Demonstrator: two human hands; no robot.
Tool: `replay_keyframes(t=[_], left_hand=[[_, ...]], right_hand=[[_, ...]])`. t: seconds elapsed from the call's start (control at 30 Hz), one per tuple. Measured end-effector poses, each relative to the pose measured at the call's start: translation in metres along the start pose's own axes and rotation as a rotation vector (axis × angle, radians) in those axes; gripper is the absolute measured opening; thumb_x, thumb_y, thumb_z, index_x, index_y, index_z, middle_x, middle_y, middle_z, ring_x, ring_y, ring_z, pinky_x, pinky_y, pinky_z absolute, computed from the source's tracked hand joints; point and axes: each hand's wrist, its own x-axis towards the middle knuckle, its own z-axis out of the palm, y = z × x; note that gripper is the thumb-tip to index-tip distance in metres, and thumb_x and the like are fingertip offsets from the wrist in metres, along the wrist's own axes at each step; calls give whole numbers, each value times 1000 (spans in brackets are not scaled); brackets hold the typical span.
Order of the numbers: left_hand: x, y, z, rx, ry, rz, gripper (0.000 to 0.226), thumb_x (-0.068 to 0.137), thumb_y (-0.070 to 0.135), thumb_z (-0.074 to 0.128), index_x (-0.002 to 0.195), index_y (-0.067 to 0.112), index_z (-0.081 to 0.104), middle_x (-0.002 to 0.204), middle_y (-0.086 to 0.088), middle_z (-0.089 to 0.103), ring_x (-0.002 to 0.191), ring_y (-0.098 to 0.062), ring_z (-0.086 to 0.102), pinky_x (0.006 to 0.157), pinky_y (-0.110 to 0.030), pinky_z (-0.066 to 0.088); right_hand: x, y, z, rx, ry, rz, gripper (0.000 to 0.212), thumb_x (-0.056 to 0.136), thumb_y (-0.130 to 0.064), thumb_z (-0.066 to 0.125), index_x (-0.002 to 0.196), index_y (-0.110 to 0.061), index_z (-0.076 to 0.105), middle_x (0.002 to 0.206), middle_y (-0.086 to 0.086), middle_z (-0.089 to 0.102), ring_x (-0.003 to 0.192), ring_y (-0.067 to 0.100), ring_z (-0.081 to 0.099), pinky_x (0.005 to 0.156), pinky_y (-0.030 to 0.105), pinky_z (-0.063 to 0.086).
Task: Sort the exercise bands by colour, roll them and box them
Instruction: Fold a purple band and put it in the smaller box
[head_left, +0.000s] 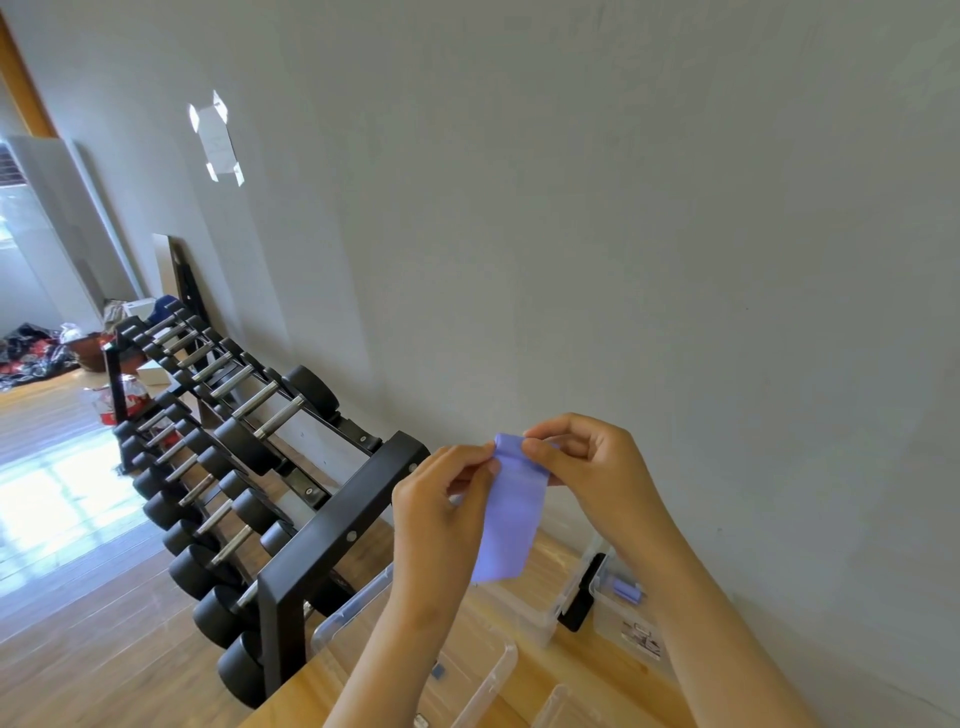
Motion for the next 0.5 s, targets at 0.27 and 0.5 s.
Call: replay_keyframes(t=[0.27, 0.5], left_hand=[[0, 4, 1, -305, -82, -359, 20, 92, -3, 57, 96, 12, 71, 83, -4, 74, 81, -21, 72, 73, -36, 59], [4, 4, -2, -364, -101, -479, 9, 85, 0, 70, 89, 8, 73, 79, -6, 75, 78, -20, 73, 70, -30, 59]], right_hand=[[-3, 6, 5, -27, 58, -36, 8, 81, -10, 76, 84, -16, 72, 82, -4, 74, 79, 7, 70, 69, 15, 51], [-3, 6, 6, -22, 68, -30, 5, 82, -14, 76, 81, -17, 72, 79, -3, 74, 77, 11, 70, 67, 23, 54]])
